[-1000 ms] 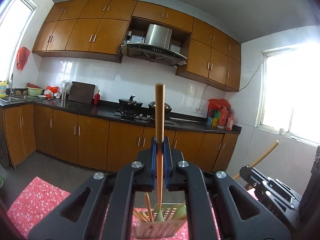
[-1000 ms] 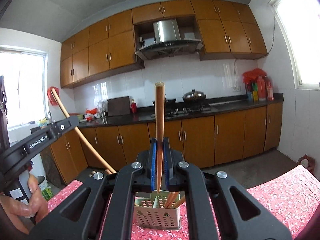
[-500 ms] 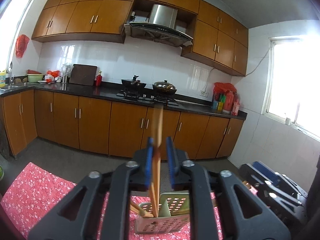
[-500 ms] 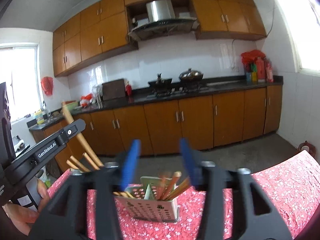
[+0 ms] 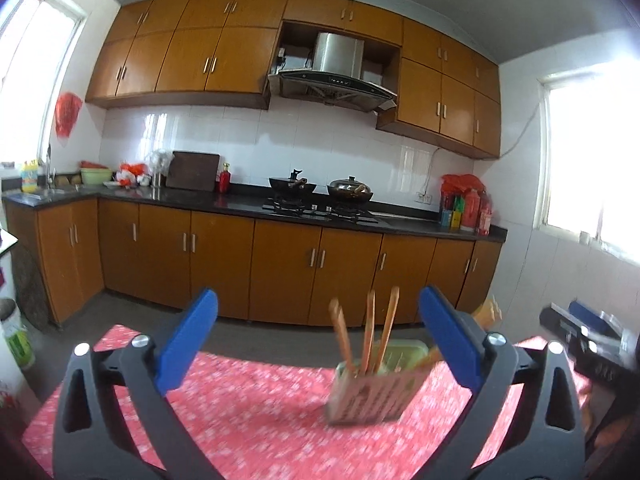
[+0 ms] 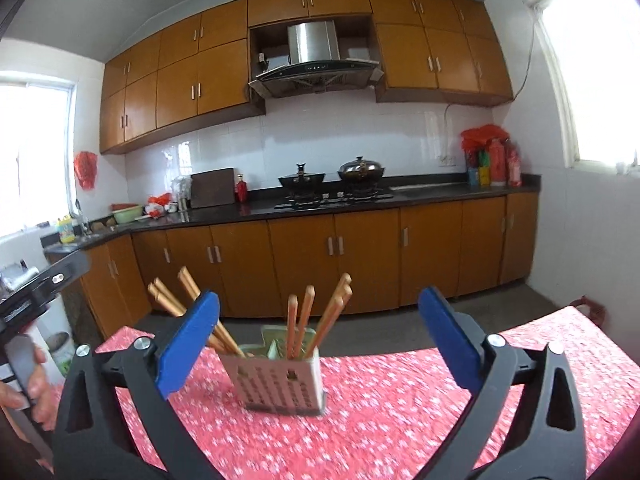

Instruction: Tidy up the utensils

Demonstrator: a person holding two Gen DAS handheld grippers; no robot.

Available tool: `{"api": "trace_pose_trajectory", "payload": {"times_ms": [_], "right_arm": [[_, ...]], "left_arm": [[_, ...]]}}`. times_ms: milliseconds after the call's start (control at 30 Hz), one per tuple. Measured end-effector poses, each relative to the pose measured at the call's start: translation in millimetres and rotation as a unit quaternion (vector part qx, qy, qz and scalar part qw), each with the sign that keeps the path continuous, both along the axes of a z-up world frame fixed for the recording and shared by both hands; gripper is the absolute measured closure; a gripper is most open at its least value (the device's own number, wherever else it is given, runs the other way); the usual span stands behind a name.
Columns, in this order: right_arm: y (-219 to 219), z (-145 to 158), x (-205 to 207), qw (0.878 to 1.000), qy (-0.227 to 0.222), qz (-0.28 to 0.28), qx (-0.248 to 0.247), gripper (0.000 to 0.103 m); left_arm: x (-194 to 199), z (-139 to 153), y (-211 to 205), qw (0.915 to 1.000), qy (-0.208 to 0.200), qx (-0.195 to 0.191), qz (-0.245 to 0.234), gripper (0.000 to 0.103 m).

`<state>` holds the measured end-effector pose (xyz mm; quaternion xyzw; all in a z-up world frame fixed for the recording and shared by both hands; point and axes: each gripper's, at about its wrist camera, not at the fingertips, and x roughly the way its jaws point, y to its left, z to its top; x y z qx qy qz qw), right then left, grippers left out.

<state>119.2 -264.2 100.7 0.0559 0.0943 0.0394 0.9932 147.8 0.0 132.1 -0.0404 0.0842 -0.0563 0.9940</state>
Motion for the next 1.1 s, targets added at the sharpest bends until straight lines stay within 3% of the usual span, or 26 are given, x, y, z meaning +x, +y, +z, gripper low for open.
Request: {"api": "trace_pose_trajectory", "payload": {"times_ms": [200, 433, 867, 1100], "right_arm": [[22.9, -24.7, -39.5, 0.998, 0.011, -0.037, -0.055, 0.002], [37.1, -58.4, -74.4, 0.997, 0.029, -0.026, -0.06, 0.002], [38.4, -110.8, -101.2, 0.996, 0.078, -0.025, -0.046, 0.002], [33.8, -122.3, -102.2, 0.994, 0.094, -0.034, -0.036, 0.002]], "left_arm": [[-60.1, -39.0, 1.2, 0.9981, 0.03, 0.049, 0.025, 0.004], [-99.5, -78.7, -1.7, 0.9948, 0.059, 0.074, 0.037, 0.004], [-121.4, -120.6, 0.5, 0.9935, 0.085, 0.068, 0.035, 0.004], [-122.2, -134.0, -3.6, 0.9924, 0.086, 0.082, 0.034, 0.004]]}}
